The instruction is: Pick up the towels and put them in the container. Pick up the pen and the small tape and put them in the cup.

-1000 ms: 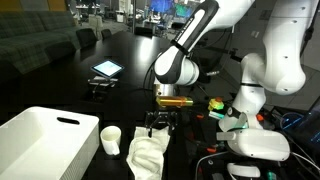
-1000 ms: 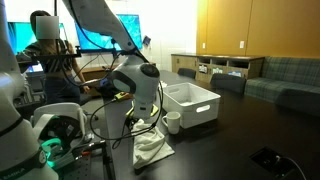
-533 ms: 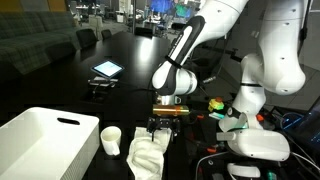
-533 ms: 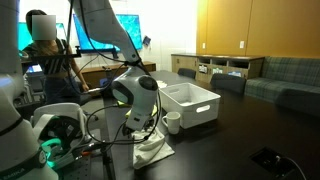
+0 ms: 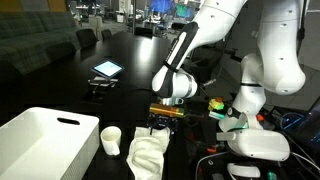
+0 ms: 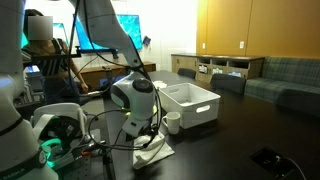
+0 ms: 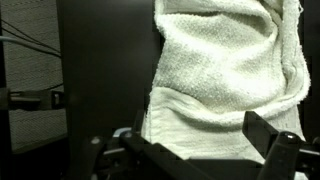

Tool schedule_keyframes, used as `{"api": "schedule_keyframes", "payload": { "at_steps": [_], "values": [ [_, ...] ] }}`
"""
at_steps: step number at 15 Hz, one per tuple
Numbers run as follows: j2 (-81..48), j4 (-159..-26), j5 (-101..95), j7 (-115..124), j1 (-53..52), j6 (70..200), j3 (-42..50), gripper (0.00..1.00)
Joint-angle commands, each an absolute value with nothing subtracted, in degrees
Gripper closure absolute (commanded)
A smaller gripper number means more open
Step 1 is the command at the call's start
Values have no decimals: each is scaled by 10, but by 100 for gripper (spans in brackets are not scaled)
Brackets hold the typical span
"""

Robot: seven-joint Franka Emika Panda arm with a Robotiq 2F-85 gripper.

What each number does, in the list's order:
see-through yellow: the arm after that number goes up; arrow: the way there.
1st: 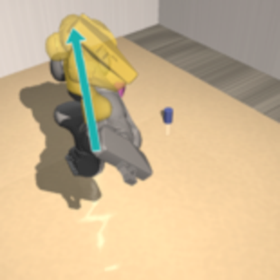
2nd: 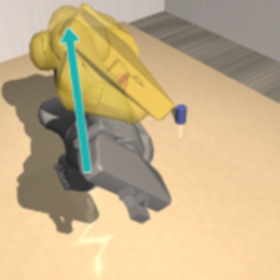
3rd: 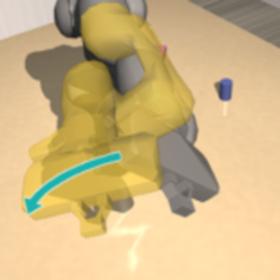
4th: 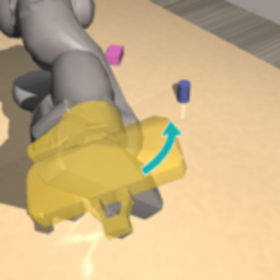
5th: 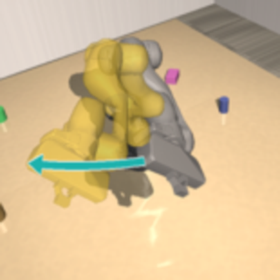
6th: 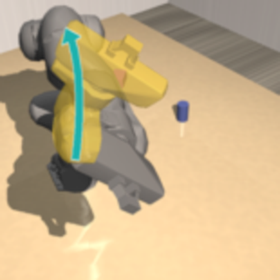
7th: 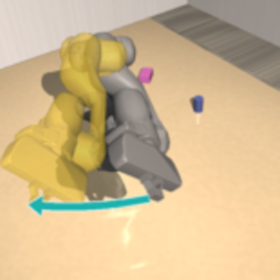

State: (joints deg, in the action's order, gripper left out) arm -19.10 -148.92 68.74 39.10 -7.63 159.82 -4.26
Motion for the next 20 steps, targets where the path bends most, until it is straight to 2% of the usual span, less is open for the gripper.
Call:
{"api": "schedule_keyframes", "payload": {
  "at_steps": [1, 20],
  "values": [
    [-209, -1483, 652, 445, -104, 1642, -28, 0],
    [-312, -1406, 287, 787, -151, 1622, 62, 0]
  ]
}}
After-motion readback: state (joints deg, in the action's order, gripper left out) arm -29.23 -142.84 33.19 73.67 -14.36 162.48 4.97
